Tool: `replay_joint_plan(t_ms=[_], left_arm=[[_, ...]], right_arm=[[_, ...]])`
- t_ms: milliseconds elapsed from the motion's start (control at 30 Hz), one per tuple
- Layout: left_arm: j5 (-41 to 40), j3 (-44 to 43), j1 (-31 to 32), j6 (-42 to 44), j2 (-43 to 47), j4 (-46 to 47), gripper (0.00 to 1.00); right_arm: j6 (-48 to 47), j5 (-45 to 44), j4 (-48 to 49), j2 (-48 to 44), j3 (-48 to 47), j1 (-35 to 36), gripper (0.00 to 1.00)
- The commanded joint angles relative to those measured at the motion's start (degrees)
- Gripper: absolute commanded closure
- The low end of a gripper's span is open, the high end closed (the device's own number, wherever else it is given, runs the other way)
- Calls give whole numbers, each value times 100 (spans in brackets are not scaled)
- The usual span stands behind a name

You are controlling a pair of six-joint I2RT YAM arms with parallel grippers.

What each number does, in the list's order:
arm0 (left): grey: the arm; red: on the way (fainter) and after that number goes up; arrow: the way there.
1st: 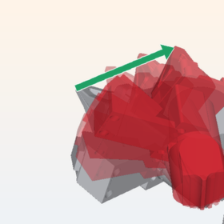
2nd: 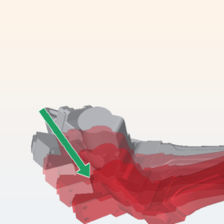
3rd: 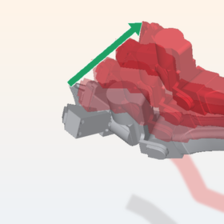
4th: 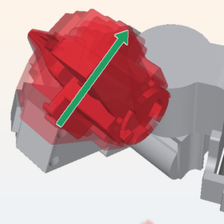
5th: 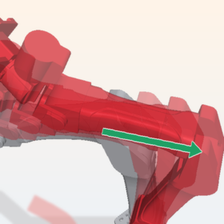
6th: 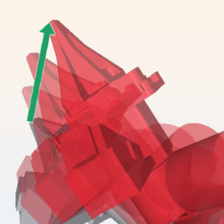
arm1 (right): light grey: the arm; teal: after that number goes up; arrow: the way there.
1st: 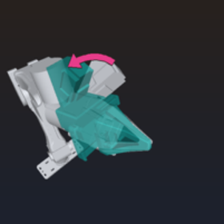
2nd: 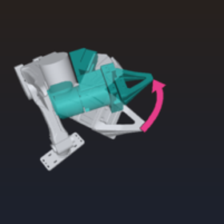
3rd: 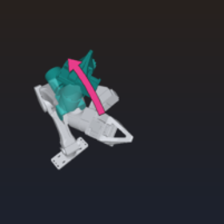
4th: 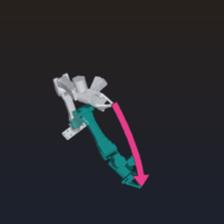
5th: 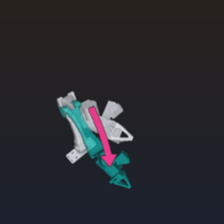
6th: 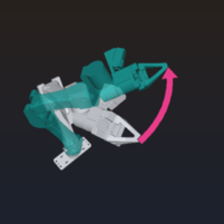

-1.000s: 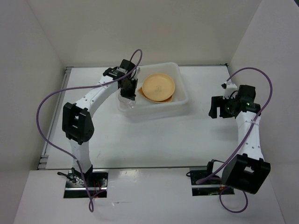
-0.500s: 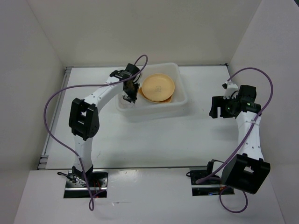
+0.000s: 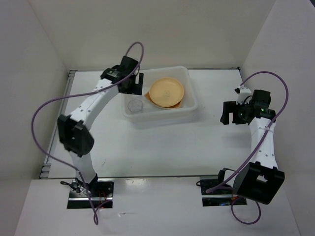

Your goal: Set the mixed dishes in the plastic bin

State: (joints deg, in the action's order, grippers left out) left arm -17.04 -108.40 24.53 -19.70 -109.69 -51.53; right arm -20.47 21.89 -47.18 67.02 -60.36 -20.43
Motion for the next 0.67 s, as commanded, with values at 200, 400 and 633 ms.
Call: replay_joint_plan(t_ms=[200, 400, 633], left_arm=[[-422, 3365, -186, -472, 4823, 2876, 0], [-546, 4080, -247, -271, 5747, 2402, 0], [-951, 4459, -247, -69, 6610, 2447, 0]], right_arm=[[17, 114, 156, -14, 33, -93, 4], [-36, 166, 156, 39, 33, -93, 4], [-36, 114, 156, 144, 33, -93, 4]])
